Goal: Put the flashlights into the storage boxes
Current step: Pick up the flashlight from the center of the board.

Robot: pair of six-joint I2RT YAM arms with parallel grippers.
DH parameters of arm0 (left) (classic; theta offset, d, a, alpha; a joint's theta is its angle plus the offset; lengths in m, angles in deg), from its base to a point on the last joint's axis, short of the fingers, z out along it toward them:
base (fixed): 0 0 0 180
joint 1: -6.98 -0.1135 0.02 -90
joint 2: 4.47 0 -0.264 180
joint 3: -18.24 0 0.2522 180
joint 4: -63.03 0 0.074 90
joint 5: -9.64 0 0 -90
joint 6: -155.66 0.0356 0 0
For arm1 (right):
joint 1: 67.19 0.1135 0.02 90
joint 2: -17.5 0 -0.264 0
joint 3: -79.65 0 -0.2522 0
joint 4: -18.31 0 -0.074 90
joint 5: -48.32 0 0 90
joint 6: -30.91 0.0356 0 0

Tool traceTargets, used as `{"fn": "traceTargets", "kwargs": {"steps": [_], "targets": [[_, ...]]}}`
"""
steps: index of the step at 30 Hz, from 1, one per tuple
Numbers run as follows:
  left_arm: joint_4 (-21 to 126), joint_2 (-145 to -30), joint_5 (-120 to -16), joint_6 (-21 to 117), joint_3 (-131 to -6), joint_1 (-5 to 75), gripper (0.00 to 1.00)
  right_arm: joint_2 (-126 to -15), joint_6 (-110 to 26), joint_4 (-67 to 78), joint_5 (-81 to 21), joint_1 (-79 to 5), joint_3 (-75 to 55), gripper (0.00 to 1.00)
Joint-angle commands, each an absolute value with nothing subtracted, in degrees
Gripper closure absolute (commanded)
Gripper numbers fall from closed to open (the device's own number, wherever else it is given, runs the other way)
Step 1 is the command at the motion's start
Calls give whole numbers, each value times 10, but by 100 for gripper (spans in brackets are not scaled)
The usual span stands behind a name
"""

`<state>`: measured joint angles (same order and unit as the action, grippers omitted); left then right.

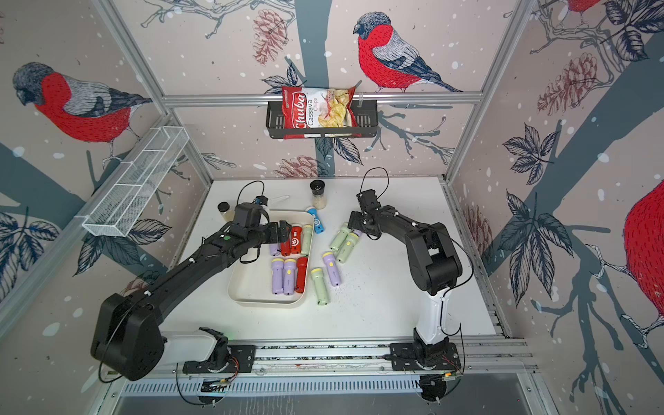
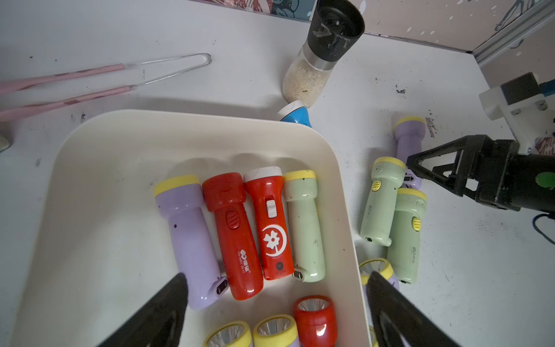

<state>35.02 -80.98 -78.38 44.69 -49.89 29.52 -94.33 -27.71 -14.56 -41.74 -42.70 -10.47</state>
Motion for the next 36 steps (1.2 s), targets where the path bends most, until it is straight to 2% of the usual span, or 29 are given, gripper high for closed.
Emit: {"fn": "traceTargets", "kwargs": {"steps": [1,7,13,20,26,36], "targets": [[371,-815,-790,450,-506,295,8,-958,-282,-171,-428,-432,-91,38],[375,-813,-790,443,-502,295,8,-966,-281,-186,-451,-433,-91,47],[373,-813,-786,444,-503,295,8,-967,-289,-183,-458,-435,-94,46],[374,-811,-785,443,-505,295,9,-979,-299,-189,-456,-435,-84,59],[374,-809,-780,441,-506,295,9,-973,-305,-190,-454,-436,-92,61],[383,-794,-736,445,-501,295,10,-858,-319,-134,-448,-434,-193,66]]}}
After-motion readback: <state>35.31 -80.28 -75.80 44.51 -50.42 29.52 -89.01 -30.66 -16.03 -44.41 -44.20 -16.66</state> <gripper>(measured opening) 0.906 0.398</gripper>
